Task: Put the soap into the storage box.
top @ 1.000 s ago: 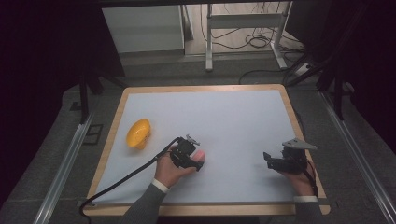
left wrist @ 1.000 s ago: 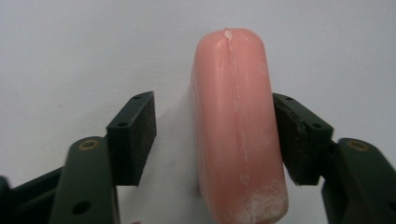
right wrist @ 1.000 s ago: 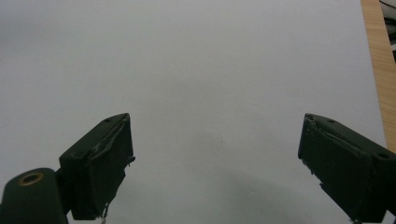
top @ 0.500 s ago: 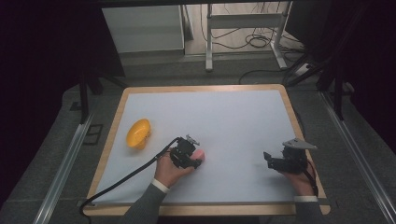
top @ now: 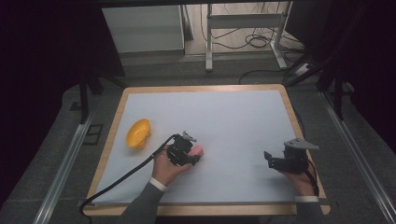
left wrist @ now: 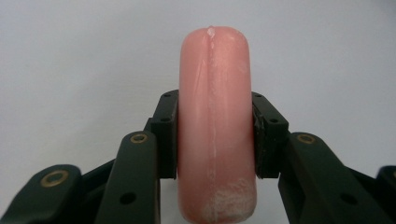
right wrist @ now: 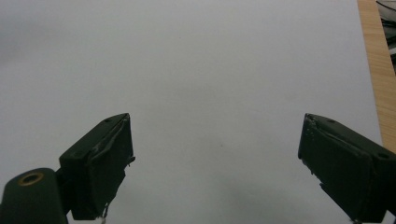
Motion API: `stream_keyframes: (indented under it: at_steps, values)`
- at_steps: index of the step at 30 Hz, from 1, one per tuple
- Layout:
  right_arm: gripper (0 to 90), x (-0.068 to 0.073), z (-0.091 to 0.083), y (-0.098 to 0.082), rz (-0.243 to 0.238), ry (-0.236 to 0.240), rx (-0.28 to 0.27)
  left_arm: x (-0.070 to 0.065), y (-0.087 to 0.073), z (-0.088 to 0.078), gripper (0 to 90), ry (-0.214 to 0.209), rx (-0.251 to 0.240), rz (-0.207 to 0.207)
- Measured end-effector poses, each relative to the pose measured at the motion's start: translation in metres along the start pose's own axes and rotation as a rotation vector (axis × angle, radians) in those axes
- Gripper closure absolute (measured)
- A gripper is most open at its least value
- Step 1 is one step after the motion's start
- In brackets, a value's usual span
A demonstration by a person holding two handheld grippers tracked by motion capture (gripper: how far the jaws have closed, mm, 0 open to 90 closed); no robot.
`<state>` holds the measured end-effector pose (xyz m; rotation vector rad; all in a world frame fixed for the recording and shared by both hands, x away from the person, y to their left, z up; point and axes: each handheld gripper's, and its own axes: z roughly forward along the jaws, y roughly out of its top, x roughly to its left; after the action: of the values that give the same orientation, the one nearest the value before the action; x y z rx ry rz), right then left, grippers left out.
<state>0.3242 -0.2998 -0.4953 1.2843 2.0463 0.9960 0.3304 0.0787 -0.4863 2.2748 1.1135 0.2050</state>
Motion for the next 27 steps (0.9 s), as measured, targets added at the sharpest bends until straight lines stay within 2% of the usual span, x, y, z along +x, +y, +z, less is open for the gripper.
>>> stream_keyframes:
  at_steps: [12,22,27]
  values:
    - [10.0,-0.001,0.001,-0.001,-0.002,-0.009,0.005,0.015,-0.004,-0.015,60.2,0.011,-0.034,-0.025]
    - [10.0,-0.001,0.001,-0.001,-0.002,-0.011,0.007,0.023,-0.002,-0.028,60.2,0.024,-0.051,-0.029]
    - [10.0,-0.002,0.000,-0.002,-0.002,-0.009,0.004,0.029,-0.003,-0.033,60.2,0.030,-0.063,-0.047]
